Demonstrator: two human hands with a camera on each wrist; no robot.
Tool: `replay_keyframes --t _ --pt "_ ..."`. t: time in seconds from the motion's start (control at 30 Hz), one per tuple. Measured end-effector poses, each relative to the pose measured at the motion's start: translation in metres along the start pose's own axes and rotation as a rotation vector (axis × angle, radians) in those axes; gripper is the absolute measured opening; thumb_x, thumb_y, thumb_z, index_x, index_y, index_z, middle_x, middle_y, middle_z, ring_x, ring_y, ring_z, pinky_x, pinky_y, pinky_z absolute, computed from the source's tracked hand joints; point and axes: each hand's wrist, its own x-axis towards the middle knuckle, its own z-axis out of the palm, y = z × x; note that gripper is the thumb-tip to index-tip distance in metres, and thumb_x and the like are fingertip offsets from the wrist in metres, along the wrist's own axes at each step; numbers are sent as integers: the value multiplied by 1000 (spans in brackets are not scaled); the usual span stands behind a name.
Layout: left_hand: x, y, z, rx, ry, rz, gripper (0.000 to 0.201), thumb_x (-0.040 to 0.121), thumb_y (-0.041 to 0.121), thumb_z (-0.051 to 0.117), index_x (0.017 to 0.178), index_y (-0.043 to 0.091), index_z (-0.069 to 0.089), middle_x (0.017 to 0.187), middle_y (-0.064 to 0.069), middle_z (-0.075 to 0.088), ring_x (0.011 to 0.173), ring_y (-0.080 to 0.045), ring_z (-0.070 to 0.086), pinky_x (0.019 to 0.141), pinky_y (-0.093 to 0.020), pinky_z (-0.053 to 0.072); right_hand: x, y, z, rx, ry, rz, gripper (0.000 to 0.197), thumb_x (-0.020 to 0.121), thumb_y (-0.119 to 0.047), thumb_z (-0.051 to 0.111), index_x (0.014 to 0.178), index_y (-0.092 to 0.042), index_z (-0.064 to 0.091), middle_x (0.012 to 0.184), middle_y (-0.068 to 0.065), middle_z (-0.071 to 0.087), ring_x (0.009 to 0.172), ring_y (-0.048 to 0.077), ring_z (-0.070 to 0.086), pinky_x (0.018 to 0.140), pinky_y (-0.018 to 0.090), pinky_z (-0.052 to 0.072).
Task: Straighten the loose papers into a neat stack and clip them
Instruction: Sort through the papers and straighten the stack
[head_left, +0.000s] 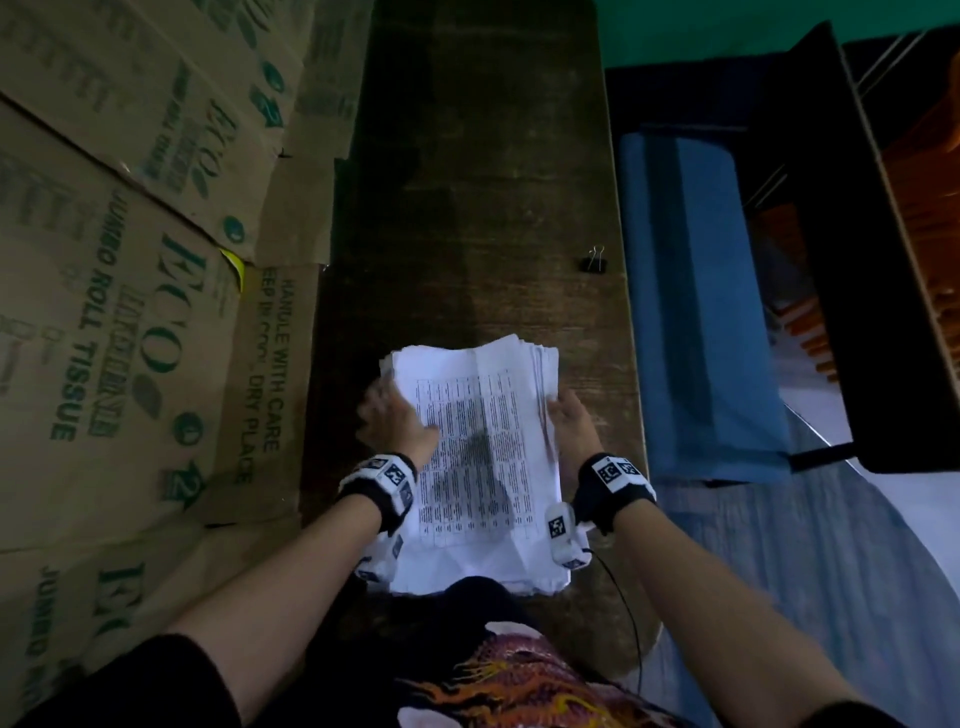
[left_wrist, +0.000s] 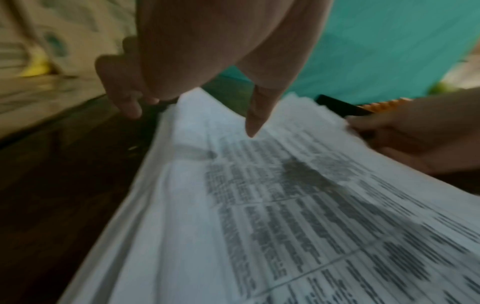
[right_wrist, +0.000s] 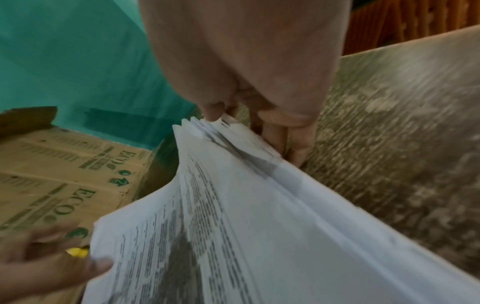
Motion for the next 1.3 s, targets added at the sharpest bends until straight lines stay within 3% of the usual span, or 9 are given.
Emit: replay_keyframes --t 0.13,0.23,0.33,0.6,0.77,0.9,1.0,1.13,1.3 --pt "-18 49 22 10 -223 337 79 80 46 68 140 22 22 139 -5 19 132 -33 24 106 -51 34 26 13 -3 -70 89 32 23 96 -25 48 99 -18 69 119 18 57 97 32 63 91 44 53" --pt "-20 86 39 -156 -324 198 81 78 57 65 137 16 27 133 -9 30 127 -31 34 106 -44 37 26 12 -5 -29 84 16 24 94 -23 50 103 -12 69 118 17 58 97 29 65 88 40 55" --pt "-14 105 50 -195 -301 56 87 69 64 69 129 13 31 130 -11 36 124 -32 39 104 -47 38 15 4 -8 80 -31 -13 25 97 1 41 106 -2 65 95 7 69 86 15 67 74 21 56" --pt "-8 100 53 -144 -269 112 56 88 28 60 129 4 31 130 -17 37 119 -36 46 93 -39 45 21 12 -7 198 -25 -15 24 100 -6 46 83 -11 62 70 -2 62 57 -1 56 56 13 44" --pt "-9 104 46 -168 -253 99 66 93 15 54 145 -1 16 146 -18 30 122 -33 46 80 -24 37 20 16 -2 150 36 -53 22 101 -20 43 104 -8 62 98 9 69 89 20 65 80 34 50" --pt "-9 107 43 -212 -239 96 70 91 13 54 147 0 13 144 -20 34 103 -31 54 65 -29 43 15 15 -4 195 96 -50 22 102 -23 43 105 -9 60 98 10 70 85 19 66 75 34 52" --pt "-10 106 44 -236 -213 96 60 89 10 55 139 0 23 132 -22 44 87 -27 55 53 -24 40 9 16 -10 195 -47 5 18 97 -20 55 112 -11 57 96 2 71 81 7 70 67 22 56" --pt "-14 104 44 -226 -201 119 61 88 9 55 138 0 23 123 -23 48 77 -26 56 50 -26 40 11 20 -16 -142 -36 -35 15 87 -6 65 101 -5 58 94 6 68 82 19 66 62 23 51" --pt "-19 110 39 -218 -165 172 59 88 7 55 138 3 23 128 -16 44 90 -26 58 67 -37 52 5 16 -22 102 -39 -6 25 87 0 58 106 -17 63 99 0 72 87 17 70 75 33 58"
